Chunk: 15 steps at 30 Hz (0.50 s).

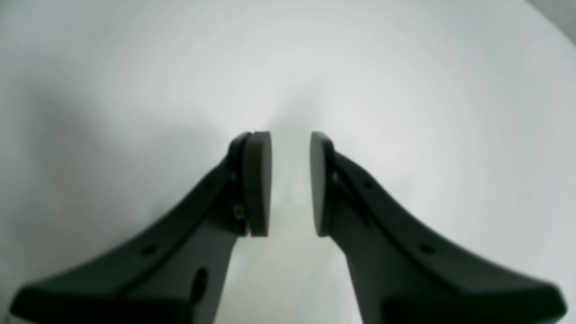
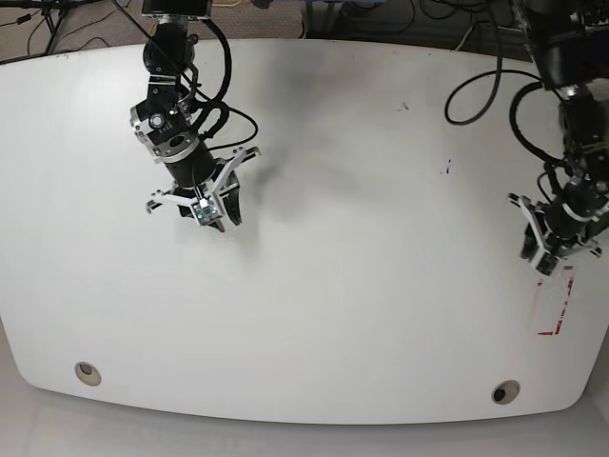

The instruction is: Layout the t-shirt on the table in an organized manner, then fold the t-shirt properly

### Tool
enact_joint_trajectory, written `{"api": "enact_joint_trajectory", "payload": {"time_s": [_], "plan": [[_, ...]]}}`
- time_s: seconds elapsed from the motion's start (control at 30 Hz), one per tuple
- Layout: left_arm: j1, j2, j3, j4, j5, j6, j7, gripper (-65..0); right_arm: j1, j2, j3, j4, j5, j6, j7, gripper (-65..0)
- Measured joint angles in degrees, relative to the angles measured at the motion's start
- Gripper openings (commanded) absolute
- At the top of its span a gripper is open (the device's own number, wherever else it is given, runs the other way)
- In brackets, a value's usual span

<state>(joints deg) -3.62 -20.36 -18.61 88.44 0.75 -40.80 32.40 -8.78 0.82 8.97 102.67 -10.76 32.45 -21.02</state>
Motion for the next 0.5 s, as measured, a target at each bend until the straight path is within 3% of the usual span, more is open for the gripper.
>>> {"api": "enact_joint_trajectory", "payload": {"time_s": [0.13, 0.23, 0.4, 0.5], "plan": [[3.6, 4.9, -0.2, 1.6, 2.6, 0.9, -7.9, -60.0, -0.4, 0.2, 0.5, -3.2, -2.1, -2.7, 10.4, -51.2], [6.1, 8.6, -0.2, 2.0, 3.5, 6.4, -16.7, -60.0, -1.2, 0.4, 2.0, -5.3, -2.5, -4.5, 16.9, -51.2], [12.7, 13.6, -0.3, 2.6, 3.6, 8.5, -26.3, -60.0, -5.4, 1.5, 3.5, -6.4, -2.9, -9.5, 19.8, -51.2], [18.0, 14.9, -0.3, 4.7, 3.6, 8.6, -27.5, -60.1, -9.8, 1.8, 3.5, -4.4, -2.8, -9.5, 20.2, -51.2]]}}
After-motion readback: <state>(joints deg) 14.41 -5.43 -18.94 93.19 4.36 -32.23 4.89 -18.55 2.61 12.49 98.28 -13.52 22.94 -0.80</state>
